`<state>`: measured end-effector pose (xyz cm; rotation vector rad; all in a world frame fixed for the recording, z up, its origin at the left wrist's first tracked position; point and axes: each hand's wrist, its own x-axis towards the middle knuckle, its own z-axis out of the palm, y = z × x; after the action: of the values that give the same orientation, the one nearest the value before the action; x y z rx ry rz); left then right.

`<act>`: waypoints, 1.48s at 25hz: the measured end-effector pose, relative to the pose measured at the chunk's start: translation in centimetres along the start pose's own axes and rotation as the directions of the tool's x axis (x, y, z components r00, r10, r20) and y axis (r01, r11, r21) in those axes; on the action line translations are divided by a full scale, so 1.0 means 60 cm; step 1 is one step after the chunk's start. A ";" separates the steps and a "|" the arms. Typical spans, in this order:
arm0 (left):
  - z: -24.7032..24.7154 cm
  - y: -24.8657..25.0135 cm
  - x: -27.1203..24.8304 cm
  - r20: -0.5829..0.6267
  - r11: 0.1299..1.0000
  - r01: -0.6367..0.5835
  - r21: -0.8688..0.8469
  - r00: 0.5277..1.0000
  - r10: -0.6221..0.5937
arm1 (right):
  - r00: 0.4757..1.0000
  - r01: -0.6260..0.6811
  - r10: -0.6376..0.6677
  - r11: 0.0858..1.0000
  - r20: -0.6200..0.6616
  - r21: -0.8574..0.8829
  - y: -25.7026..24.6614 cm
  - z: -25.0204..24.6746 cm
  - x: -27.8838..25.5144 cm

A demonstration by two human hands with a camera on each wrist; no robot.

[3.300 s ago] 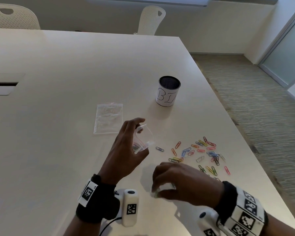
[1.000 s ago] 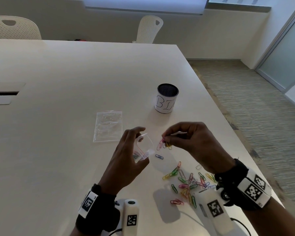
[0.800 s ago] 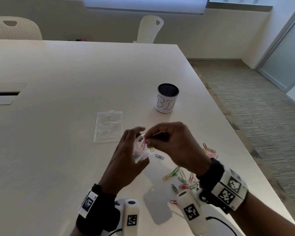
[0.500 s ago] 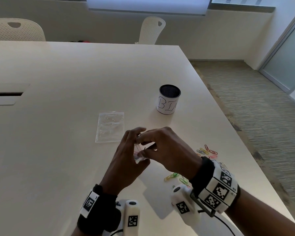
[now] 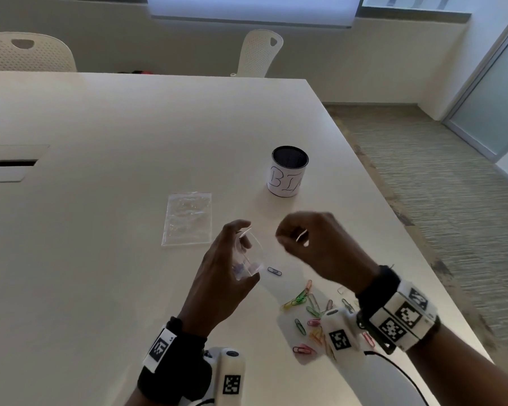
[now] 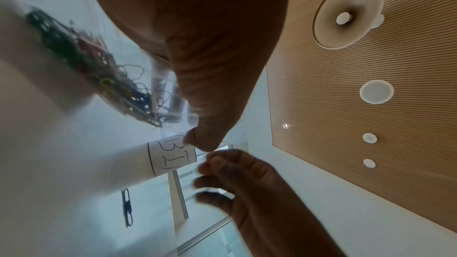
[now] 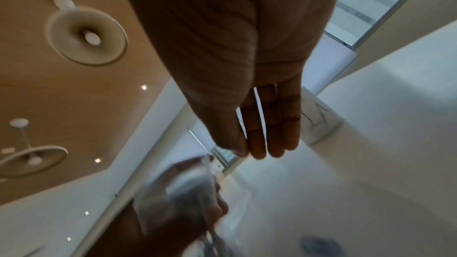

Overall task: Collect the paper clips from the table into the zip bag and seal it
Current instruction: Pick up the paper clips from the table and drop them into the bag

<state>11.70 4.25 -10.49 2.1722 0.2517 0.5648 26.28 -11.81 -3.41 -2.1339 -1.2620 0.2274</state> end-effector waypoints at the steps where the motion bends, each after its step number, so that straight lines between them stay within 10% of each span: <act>1: -0.001 0.000 0.000 0.002 1.000 -0.013 0.007 1.000 0.013 | 0.995 -0.013 0.016 0.999 0.102 -0.033 0.013 0.017 -0.008; 4: -0.001 0.002 -0.001 0.010 1.000 -0.023 0.019 1.000 0.023 | 0.940 0.043 0.009 0.988 0.341 -0.146 0.036 0.061 -0.031; 10: -0.003 0.012 -0.002 0.025 1.000 -0.018 0.007 1.000 0.017 | 0.925 -0.005 0.085 0.977 0.371 -0.212 0.067 0.020 -0.075; 14: -0.002 0.011 0.000 0.020 1.000 -0.018 -0.002 1.000 0.018 | 0.957 -0.231 0.265 0.941 0.114 -0.246 0.121 -0.047 -0.093; 19: -0.002 0.008 0.000 0.032 1.000 -0.006 0.002 0.999 0.005 | 0.836 -0.511 0.548 0.752 -0.036 -0.417 0.178 -0.062 -0.105; 37: -0.003 0.008 -0.002 0.042 1.000 -0.015 0.014 0.999 0.014 | 0.952 -0.115 0.212 0.916 0.219 -0.385 0.014 0.059 -0.105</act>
<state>11.52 4.04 -10.05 2.1988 0.2179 0.5263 22.01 -15.78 -7.71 -2.6088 -1.3536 0.3743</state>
